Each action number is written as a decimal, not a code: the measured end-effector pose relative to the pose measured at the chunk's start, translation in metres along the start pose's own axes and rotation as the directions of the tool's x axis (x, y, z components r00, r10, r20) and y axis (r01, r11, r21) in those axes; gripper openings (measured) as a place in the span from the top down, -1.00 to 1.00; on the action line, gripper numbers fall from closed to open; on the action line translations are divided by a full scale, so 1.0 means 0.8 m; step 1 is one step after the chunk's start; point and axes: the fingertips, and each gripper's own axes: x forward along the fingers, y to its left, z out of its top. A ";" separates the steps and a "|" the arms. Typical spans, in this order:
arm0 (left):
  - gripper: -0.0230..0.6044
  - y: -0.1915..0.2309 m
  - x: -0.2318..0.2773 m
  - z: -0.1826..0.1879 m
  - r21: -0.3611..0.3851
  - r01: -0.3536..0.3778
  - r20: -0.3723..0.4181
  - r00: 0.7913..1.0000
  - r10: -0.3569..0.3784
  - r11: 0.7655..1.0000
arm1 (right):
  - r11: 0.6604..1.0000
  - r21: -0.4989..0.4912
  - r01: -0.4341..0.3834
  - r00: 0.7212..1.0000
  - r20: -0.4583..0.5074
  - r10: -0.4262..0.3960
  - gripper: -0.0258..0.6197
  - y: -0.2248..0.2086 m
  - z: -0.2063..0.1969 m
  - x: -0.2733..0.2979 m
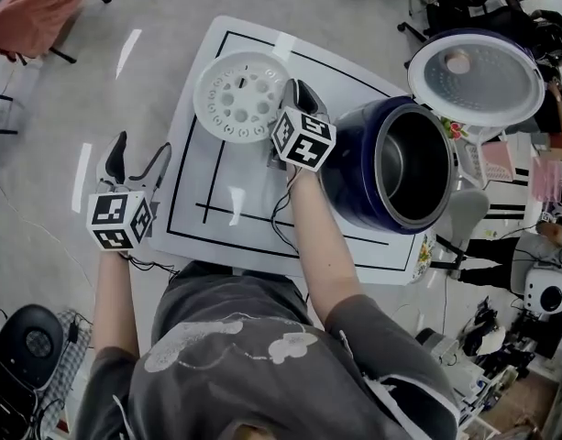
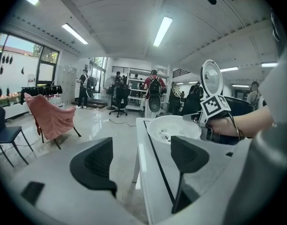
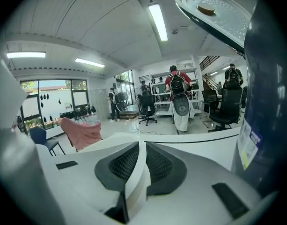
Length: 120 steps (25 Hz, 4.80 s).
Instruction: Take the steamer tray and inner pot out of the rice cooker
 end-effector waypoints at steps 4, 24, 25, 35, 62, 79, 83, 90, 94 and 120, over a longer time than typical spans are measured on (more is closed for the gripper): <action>-0.31 -0.004 0.007 -0.005 0.013 0.020 -0.017 1.000 -0.020 1.000 | 0.996 -0.075 0.045 0.998 -0.050 -0.048 0.71 -0.008 -0.021 0.010; -0.31 -0.027 0.004 0.000 -0.032 0.029 0.019 0.999 -0.028 0.999 | 0.982 -0.186 0.000 1.000 -0.005 -0.001 0.17 0.017 -0.002 -0.009; -0.31 -0.029 0.002 0.005 -0.033 0.027 0.028 0.999 -0.026 0.999 | 0.983 -0.184 -0.016 1.000 0.016 0.020 0.17 0.025 0.011 -0.015; -0.31 -0.080 -0.018 0.066 0.003 0.039 0.141 0.989 -0.039 0.999 | 0.966 -0.162 -0.199 0.904 0.350 0.245 0.16 0.082 0.182 -0.147; -0.31 -0.444 0.017 0.199 0.253 0.305 0.232 0.902 -0.363 0.918 | 0.910 -0.408 -0.079 0.996 -0.068 0.056 0.11 -0.295 0.153 -0.335; -0.31 -0.460 0.034 0.195 0.250 0.246 0.200 0.933 -0.298 0.936 | 0.767 -0.609 -0.202 0.922 -0.383 -0.061 0.16 -0.345 0.103 -0.255; -0.31 -0.453 0.040 0.199 0.247 0.236 0.200 0.937 -0.288 0.940 | 0.701 -0.692 -0.174 0.912 -0.382 -0.151 0.36 -0.351 0.100 -0.244; -0.31 -0.451 0.051 0.204 0.268 0.231 0.198 0.937 -0.288 0.935 | 0.729 -0.667 -0.156 0.928 -0.352 -0.124 0.42 -0.344 0.112 -0.250; -0.31 -0.456 0.056 0.213 0.296 0.244 0.194 0.931 -0.308 0.924 | 0.739 -0.660 -0.135 0.936 -0.330 -0.125 0.54 -0.332 0.126 -0.255; 0.16 -0.511 0.202 0.168 0.520 0.371 -0.341 0.916 -0.212 0.769 | 0.787 -0.609 -0.105 0.988 -0.155 0.011 0.60 -0.301 0.176 -0.287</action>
